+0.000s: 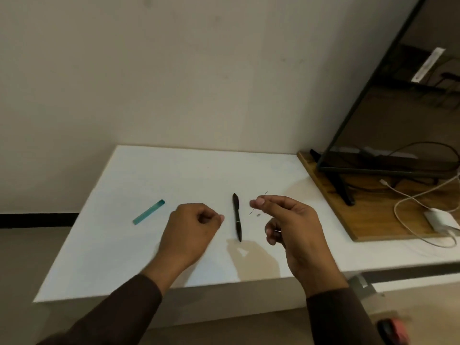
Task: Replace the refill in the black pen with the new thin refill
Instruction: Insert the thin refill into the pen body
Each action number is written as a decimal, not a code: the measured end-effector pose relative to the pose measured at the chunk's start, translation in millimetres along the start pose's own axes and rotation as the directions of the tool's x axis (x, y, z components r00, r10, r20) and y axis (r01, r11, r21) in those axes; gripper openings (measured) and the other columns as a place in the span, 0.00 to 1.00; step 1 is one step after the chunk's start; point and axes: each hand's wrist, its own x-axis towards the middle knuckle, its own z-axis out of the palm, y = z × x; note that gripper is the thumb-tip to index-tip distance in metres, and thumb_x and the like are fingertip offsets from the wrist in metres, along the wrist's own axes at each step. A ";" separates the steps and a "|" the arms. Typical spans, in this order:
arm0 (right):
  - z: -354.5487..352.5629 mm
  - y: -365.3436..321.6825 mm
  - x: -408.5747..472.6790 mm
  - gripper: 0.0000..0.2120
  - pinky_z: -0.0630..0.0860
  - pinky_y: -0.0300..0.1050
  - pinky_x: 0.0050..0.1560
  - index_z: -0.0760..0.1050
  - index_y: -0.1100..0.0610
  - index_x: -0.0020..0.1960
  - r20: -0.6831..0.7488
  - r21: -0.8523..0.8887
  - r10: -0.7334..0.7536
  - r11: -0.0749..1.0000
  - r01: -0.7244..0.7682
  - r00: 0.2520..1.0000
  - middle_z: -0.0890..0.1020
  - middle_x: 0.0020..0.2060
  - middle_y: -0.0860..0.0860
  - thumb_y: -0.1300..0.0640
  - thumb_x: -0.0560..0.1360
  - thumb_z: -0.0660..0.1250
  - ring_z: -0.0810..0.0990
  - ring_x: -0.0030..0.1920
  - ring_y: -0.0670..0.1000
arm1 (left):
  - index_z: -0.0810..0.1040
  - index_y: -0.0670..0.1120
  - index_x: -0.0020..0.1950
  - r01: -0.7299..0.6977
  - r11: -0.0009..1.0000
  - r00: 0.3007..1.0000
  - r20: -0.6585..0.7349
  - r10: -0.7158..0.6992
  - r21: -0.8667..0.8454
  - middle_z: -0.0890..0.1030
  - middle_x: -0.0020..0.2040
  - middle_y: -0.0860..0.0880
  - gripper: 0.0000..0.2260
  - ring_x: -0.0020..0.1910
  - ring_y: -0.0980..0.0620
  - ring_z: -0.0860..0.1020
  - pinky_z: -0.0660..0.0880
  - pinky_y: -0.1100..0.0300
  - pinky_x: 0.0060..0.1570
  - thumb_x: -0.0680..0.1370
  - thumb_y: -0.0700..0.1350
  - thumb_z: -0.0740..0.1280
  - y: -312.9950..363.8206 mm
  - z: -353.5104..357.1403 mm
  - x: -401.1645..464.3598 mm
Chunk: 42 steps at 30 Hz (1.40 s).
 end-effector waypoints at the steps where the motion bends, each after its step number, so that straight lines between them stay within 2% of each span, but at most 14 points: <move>1: -5.6 1.0 2.0 0.03 0.74 0.42 0.26 0.88 0.53 0.45 -0.057 0.016 0.013 1.000 -0.012 0.998 0.89 0.43 0.51 0.59 0.75 0.75 0.73 0.23 0.49 | 0.87 0.47 0.43 0.005 1.000 1.000 0.000 -0.005 0.029 0.87 0.40 0.54 0.07 0.40 0.60 0.83 0.75 0.68 0.39 0.76 0.50 0.75 2.1 11.2 5.5; 3: -16.7 2.6 5.5 0.03 0.74 0.41 0.26 0.88 0.54 0.44 -0.133 0.057 0.026 0.998 -0.019 0.991 0.88 0.42 0.52 0.60 0.75 0.75 0.73 0.23 0.48 | 0.87 0.44 0.43 0.018 0.996 1.000 -0.011 -0.017 0.084 0.86 0.40 0.51 0.08 0.37 0.60 0.81 0.71 0.70 0.35 0.76 0.49 0.75 8.4 33.0 18.5; 7: -20.4 6.0 12.1 0.03 0.74 0.36 0.27 0.86 0.53 0.48 -0.257 0.022 -0.028 0.999 0.035 0.966 0.88 0.41 0.49 0.60 0.76 0.74 0.75 0.26 0.46 | 0.82 0.37 0.37 0.084 0.975 0.996 -0.048 -0.075 0.204 0.84 0.35 0.42 0.17 0.33 0.46 0.80 0.72 0.60 0.33 0.73 0.50 0.77 21.2 58.6 44.6; 10: -20.9 7.9 16.5 0.05 0.75 0.34 0.29 0.84 0.52 0.51 -0.313 0.015 -0.057 0.998 0.065 0.948 0.87 0.43 0.48 0.59 0.77 0.74 0.79 0.32 0.47 | 0.73 0.40 0.31 0.124 0.926 0.992 -0.015 -0.127 0.356 0.75 0.28 0.46 0.21 0.26 0.51 0.72 0.64 0.60 0.25 0.72 0.51 0.78 25.1 70.4 57.0; 13: -20.9 6.7 18.3 0.06 0.76 0.38 0.32 0.82 0.51 0.52 -0.333 0.037 -0.072 0.995 0.089 0.940 0.87 0.38 0.50 0.59 0.76 0.75 0.78 0.28 0.44 | 0.67 0.43 0.29 0.163 0.909 0.985 -0.019 -0.169 0.383 0.72 0.28 0.48 0.21 0.25 0.53 0.70 0.61 0.61 0.23 0.72 0.45 0.78 28.5 72.7 65.6; 17: -17.2 5.9 19.0 0.11 0.77 0.44 0.39 0.78 0.50 0.56 -0.362 0.043 -0.100 0.991 0.124 0.927 0.86 0.41 0.52 0.59 0.76 0.75 0.78 0.32 0.47 | 0.66 0.42 0.29 0.200 0.929 0.979 -0.028 -0.202 0.311 0.71 0.27 0.47 0.20 0.25 0.51 0.69 0.63 0.61 0.23 0.73 0.40 0.75 37.0 66.7 62.8; 20: -10.7 4.1 17.5 0.11 0.79 0.43 0.39 0.77 0.48 0.56 -0.367 0.018 -0.154 0.985 0.173 0.917 0.85 0.43 0.53 0.57 0.77 0.74 0.80 0.35 0.49 | 0.79 0.37 0.33 0.127 0.962 0.991 0.005 -0.132 0.243 0.82 0.29 0.44 0.16 0.28 0.49 0.77 0.71 0.61 0.27 0.75 0.45 0.75 38.5 51.0 40.4; 22: -3.2 1.8 14.1 0.11 0.79 0.42 0.36 0.77 0.47 0.55 -0.355 0.000 -0.200 0.977 0.214 0.913 0.85 0.44 0.52 0.56 0.77 0.74 0.81 0.36 0.50 | 0.85 0.44 0.37 0.045 0.992 0.998 0.037 -0.050 0.118 0.87 0.33 0.49 0.12 0.32 0.51 0.85 0.81 0.59 0.33 0.76 0.50 0.75 37.2 31.1 18.2; 24: 8.3 0.0 8.3 0.10 0.79 0.37 0.33 0.77 0.46 0.55 -0.334 -0.014 -0.248 0.966 0.259 0.909 0.85 0.44 0.51 0.56 0.77 0.74 0.82 0.37 0.51 | 0.85 0.50 0.40 -0.011 1.000 0.997 0.072 0.012 -0.012 0.88 0.36 0.54 0.07 0.34 0.55 0.87 0.82 0.66 0.32 0.76 0.50 0.74 33.5 5.6 -4.9; 26: 21.8 -1.3 0.9 0.09 0.77 0.34 0.30 0.77 0.46 0.55 -0.296 -0.019 -0.292 0.954 0.300 0.909 0.85 0.43 0.50 0.56 0.77 0.74 0.83 0.35 0.50 | 0.85 0.52 0.46 -0.010 0.989 0.995 0.094 0.024 -0.148 0.89 0.38 0.53 0.00 0.35 0.53 0.88 0.82 0.67 0.33 0.77 0.47 0.74 26.8 -18.3 -24.2; 28: 39.6 -2.3 -6.9 0.09 0.78 0.35 0.30 0.77 0.47 0.55 -0.241 -0.020 -0.325 0.944 0.330 0.915 0.85 0.43 0.48 0.57 0.78 0.73 0.85 0.34 0.49 | 0.85 0.52 0.52 0.016 0.970 0.997 0.080 0.003 -0.241 0.90 0.40 0.49 0.06 0.36 0.49 0.88 0.84 0.63 0.35 0.77 0.42 0.74 17.9 -37.7 -35.4; 32: 68.7 -3.0 -15.4 0.09 0.81 0.38 0.32 0.77 0.51 0.56 -0.202 0.007 -0.388 0.918 0.397 0.899 0.86 0.43 0.48 0.59 0.78 0.73 0.87 0.40 0.48 | 0.88 0.50 0.51 0.000 0.958 0.998 0.060 0.018 -0.287 0.89 0.43 0.48 0.08 0.38 0.47 0.88 0.84 0.61 0.36 0.76 0.38 0.75 10.6 -63.0 -35.6; 38: 90.5 -5.2 -17.7 0.09 0.85 0.45 0.36 0.77 0.55 0.56 -0.201 0.109 -0.398 0.899 0.424 0.895 0.87 0.43 0.52 0.62 0.78 0.72 0.89 0.42 0.52 | 0.89 0.60 0.46 -0.058 0.962 0.995 0.065 0.078 -0.268 0.89 0.44 0.52 0.12 0.40 0.50 0.88 0.86 0.58 0.43 0.77 0.40 0.74 -0.2 -83.0 -37.8; 42: 99.5 -6.1 -22.7 0.09 0.85 0.48 0.35 0.76 0.56 0.55 -0.160 0.181 -0.373 0.899 0.398 0.914 0.86 0.44 0.55 0.63 0.78 0.72 0.89 0.42 0.55 | 0.87 0.64 0.47 -0.105 0.964 0.991 0.059 0.123 -0.244 0.89 0.44 0.59 0.13 0.41 0.53 0.88 0.85 0.62 0.45 0.77 0.43 0.74 -1.6 -88.2 -36.4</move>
